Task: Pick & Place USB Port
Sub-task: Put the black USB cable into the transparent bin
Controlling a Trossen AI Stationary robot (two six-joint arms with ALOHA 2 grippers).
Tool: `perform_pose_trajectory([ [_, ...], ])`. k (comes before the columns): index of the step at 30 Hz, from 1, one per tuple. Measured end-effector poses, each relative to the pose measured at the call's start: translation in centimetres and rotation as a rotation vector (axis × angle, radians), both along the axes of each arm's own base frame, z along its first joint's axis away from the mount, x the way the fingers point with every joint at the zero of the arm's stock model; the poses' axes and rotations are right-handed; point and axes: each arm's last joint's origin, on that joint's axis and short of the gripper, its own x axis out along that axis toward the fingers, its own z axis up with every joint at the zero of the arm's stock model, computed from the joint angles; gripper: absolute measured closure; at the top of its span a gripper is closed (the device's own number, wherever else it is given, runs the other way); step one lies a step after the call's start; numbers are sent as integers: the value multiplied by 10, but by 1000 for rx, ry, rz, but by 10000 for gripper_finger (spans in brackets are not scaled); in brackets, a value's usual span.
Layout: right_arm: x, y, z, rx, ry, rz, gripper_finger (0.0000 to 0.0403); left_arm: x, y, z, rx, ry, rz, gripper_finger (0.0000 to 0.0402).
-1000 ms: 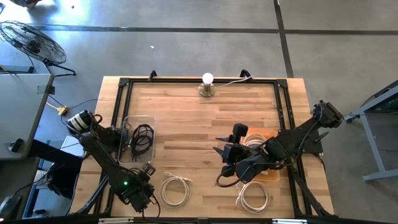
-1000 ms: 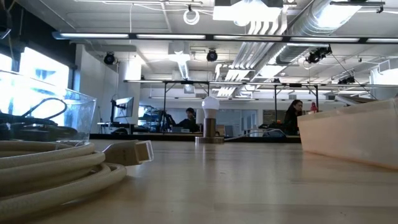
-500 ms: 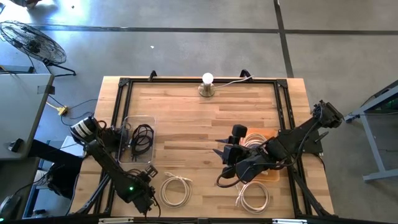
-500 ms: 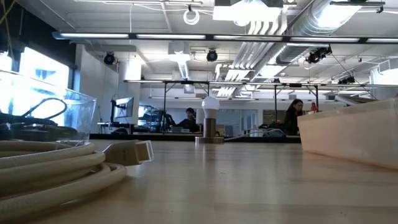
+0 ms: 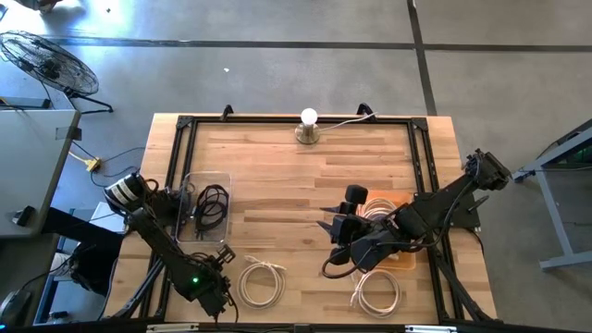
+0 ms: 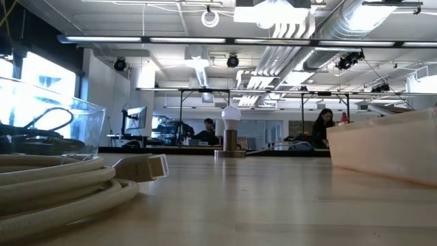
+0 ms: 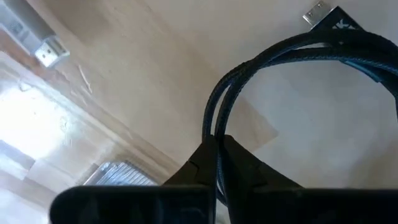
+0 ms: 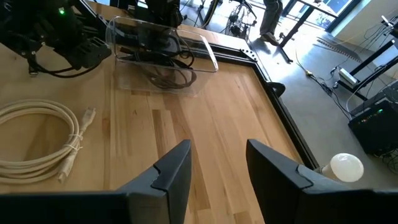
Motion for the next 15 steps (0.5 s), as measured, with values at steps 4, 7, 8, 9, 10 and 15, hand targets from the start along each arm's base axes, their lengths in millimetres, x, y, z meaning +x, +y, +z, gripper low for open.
perform_pose_trajectory([
  [4, 0, 0, 0, -2, 1, 1, 267, 2, 4, 2, 25, 13, 12, 399],
  [7, 0, 0, 0, -3, 1, 1, 273, 7, 4, 11, 42, -6, 19, 400],
  [8, 0, 0, 0, -4, 3, 1, 275, 9, 3, 16, 48, -24, 20, 400],
  [9, 0, 0, 0, -5, 5, 1, 276, 11, 2, 20, 55, -37, 19, 400],
  [10, 0, 0, 0, -5, 5, 1, 278, 12, 2, 27, 71, -51, 16, 400],
  [15, 0, 0, -1, -8, 9, 1, 285, 20, -4, 64, 116, -147, 4, 401],
])
